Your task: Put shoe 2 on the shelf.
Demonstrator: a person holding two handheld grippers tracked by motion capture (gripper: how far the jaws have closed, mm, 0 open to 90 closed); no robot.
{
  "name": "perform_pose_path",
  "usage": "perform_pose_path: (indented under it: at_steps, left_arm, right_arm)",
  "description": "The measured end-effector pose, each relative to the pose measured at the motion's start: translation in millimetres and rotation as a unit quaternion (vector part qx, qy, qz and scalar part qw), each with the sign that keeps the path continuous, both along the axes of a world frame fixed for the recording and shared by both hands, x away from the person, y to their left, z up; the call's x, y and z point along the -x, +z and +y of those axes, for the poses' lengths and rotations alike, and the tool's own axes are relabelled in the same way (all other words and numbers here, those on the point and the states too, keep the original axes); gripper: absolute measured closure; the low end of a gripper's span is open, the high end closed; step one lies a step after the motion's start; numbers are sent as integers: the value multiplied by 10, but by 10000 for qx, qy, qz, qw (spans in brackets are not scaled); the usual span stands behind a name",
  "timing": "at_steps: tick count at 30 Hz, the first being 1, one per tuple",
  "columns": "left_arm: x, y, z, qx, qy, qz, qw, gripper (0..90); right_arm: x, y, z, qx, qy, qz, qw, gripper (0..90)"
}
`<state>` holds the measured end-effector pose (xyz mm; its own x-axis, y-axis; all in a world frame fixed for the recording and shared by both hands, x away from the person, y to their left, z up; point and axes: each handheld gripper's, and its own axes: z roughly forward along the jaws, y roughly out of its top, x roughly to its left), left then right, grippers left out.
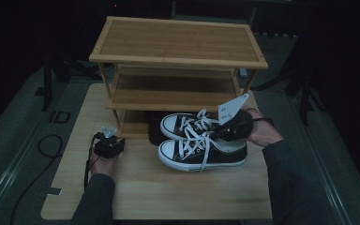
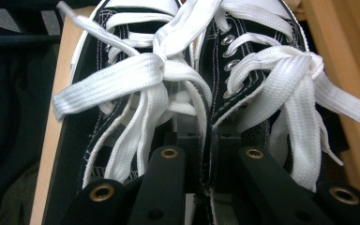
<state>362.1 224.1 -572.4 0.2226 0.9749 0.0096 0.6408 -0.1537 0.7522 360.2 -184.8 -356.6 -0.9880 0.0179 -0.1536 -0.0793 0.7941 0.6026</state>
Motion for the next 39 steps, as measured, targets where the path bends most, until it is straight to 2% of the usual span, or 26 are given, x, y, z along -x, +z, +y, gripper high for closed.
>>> perform_pose_path:
  at_steps: [13, 18, 21, 23, 30, 35, 39]
  left_arm:
    - [-1, -1, 1, 19, 1, 0, 10000, 626]
    - [-1, -1, 1, 18, 1, 0, 10000, 626]
    - [-1, -1, 1, 17, -1, 0, 10000, 626]
    - [-1, -1, 0, 16, 1, 0, 10000, 626]
    - [-1, 0, 1, 16, 1, 0, 10000, 626]
    - [0, -1, 0, 15, 1, -1, 10000, 626]
    - [-1, -1, 2, 22, 1, 0, 10000, 626]
  right_arm:
    - [-62, 203, 67, -219, 91, -71, 9997, 858]
    - [-64, 300, 72, -429, 143, -116, 9989, 858]
    - [-92, 347, 86, -465, 83, -152, 9988, 858]
    - [-151, 371, 93, -510, -13, -94, 9987, 858]
    - [-333, 408, 75, -679, -455, -133, 9966, 858]
    - [-444, 412, 87, -695, -692, -58, 9952, 858]
    - [-510, 385, 117, -651, -878, -105, 9940, 857]
